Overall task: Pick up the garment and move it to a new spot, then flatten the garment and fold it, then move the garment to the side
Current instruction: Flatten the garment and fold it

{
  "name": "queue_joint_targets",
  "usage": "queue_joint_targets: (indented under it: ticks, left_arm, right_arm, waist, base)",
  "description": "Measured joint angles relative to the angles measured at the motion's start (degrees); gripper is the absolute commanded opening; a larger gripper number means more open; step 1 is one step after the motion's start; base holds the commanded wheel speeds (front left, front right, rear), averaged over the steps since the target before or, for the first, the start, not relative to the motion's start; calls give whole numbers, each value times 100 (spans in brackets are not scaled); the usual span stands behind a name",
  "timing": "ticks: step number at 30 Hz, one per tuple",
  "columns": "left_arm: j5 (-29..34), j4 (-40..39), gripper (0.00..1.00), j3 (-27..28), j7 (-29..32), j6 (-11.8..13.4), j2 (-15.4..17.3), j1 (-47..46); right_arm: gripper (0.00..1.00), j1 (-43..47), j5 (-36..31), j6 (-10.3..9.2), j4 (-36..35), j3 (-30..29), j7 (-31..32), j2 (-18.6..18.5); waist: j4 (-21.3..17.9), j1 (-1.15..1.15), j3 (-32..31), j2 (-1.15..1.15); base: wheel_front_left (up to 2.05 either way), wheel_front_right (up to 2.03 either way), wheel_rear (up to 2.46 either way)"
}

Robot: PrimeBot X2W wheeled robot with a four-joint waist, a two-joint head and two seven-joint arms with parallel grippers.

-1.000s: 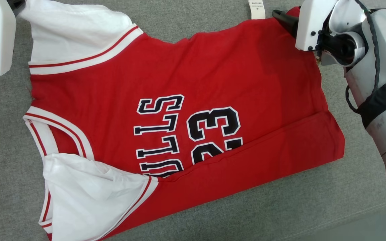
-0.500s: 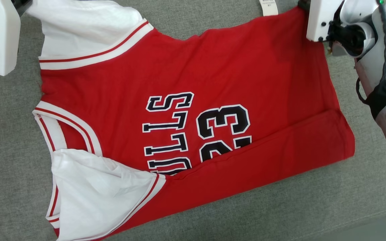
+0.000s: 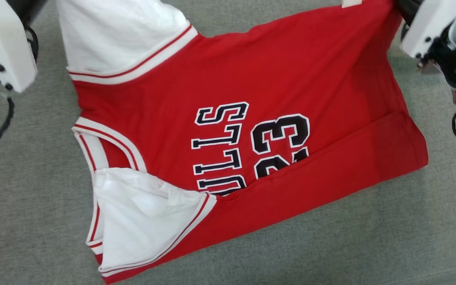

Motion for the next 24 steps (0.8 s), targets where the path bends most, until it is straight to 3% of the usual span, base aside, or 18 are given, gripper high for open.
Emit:
queue_joint_targets:
  ticks: [5, 13, 24]
  left_arm:
    - [-566, -677, 0, 300, -157, 225, 30, 942]
    - [-1340, -2007, 0, 657, -383, 742, -32, 2621]
    - [-1532, -3051, 0, 760, -840, 1036, -110, 4144]
  right_arm:
    - [0, 899, 723, -1, -1060, 76, -170, -561]
    - [0, 2103, 1274, -2, -2158, -64, -390, -1538]
    - [0, 3423, 1553, -2, -2984, -656, -606, -2172]
  waist:
    - [216, 0, -210, 0]
    - [648, 0, -508, 0]
    - [1104, 0, -662, 0]
  base:
    - [0, 0, 0]
    - [0, 0, 0]
    - [0, 0, 0]
